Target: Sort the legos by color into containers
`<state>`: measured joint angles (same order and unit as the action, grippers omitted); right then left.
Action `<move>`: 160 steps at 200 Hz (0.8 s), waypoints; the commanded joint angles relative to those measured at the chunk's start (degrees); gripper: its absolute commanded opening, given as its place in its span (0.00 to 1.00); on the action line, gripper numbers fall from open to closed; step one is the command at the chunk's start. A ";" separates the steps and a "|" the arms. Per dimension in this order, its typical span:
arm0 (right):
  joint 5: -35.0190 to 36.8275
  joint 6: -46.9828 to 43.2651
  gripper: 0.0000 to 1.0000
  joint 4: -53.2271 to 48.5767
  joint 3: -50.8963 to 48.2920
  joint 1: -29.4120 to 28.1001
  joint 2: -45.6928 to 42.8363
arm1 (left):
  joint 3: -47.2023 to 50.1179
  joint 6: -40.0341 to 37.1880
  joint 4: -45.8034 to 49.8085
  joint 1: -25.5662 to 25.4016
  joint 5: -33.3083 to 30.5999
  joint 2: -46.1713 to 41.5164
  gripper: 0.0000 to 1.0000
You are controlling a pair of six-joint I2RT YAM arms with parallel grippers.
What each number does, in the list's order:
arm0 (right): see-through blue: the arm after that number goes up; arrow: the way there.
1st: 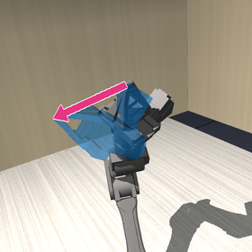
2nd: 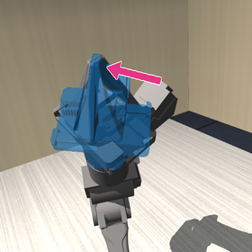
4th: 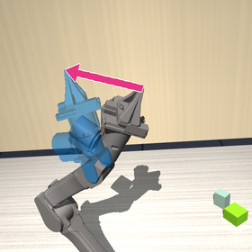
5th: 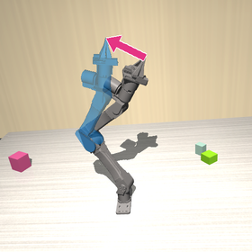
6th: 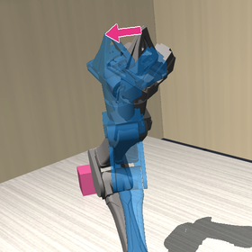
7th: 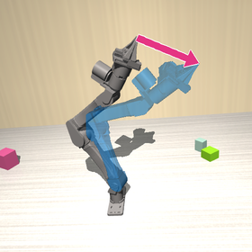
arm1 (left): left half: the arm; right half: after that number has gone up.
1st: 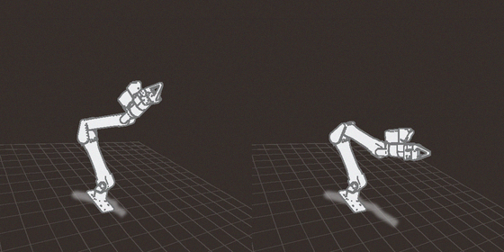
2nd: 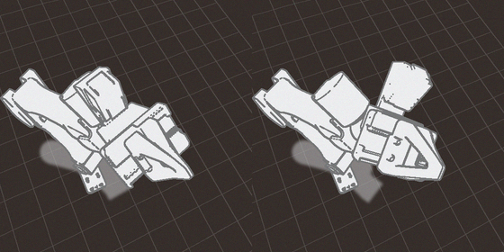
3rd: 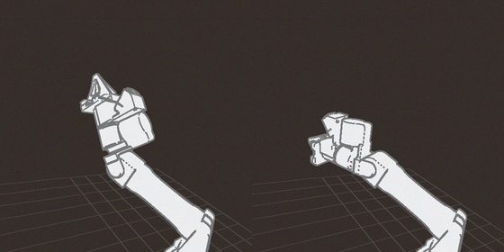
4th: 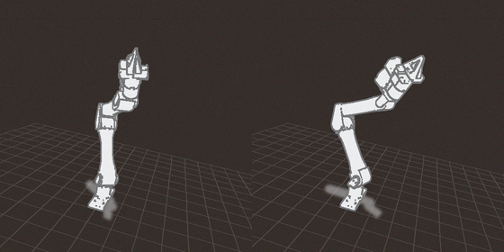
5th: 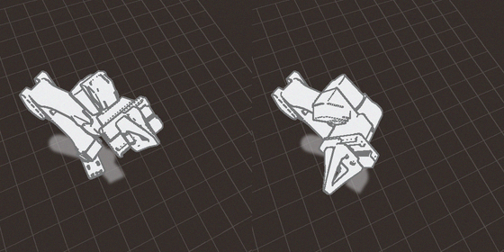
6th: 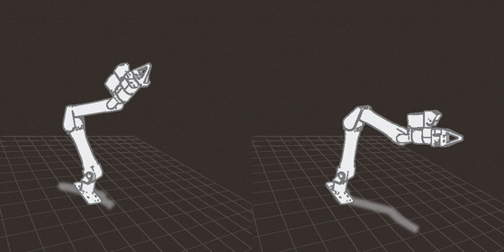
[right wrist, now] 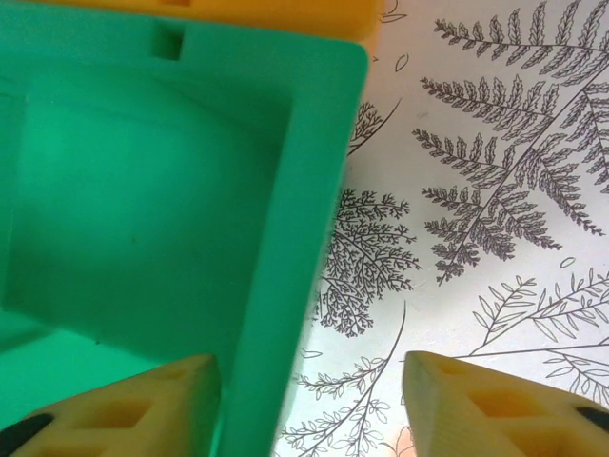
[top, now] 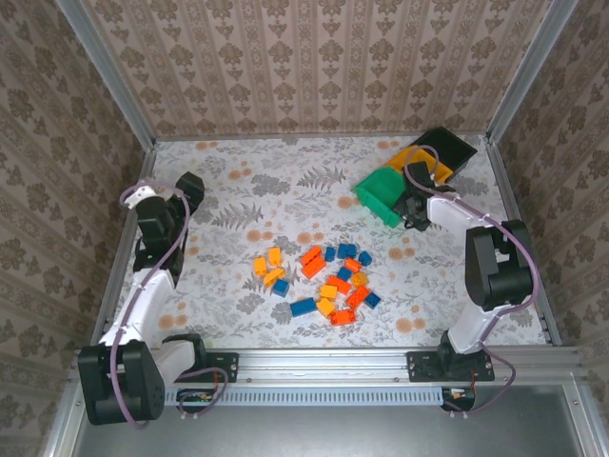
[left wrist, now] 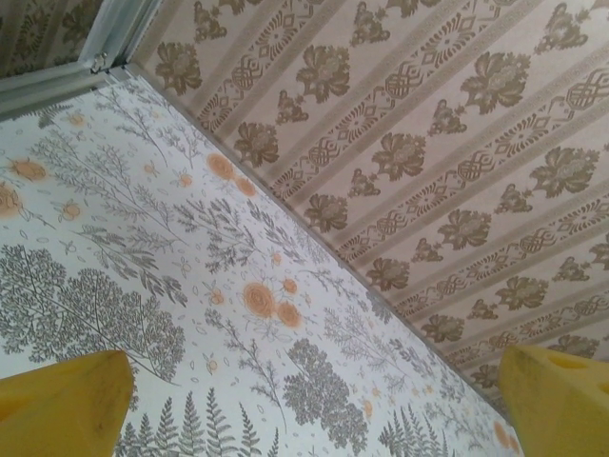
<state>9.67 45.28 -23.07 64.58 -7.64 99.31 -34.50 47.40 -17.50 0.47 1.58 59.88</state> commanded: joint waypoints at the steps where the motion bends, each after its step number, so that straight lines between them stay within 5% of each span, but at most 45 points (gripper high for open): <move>1: -1.74 -5.03 0.46 -2.58 2.45 0.52 1.14 | -1.77 -1.52 2.69 -1.31 0.90 -0.70 1.00; 160: -6.03 -25.10 0.18 -9.68 6.62 -0.86 2.38 | -5.26 -5.44 11.14 -8.68 3.20 1.28 0.96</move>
<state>5.06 25.91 -28.12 69.49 -7.35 100.79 -37.26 43.88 -7.60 -7.55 3.40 60.40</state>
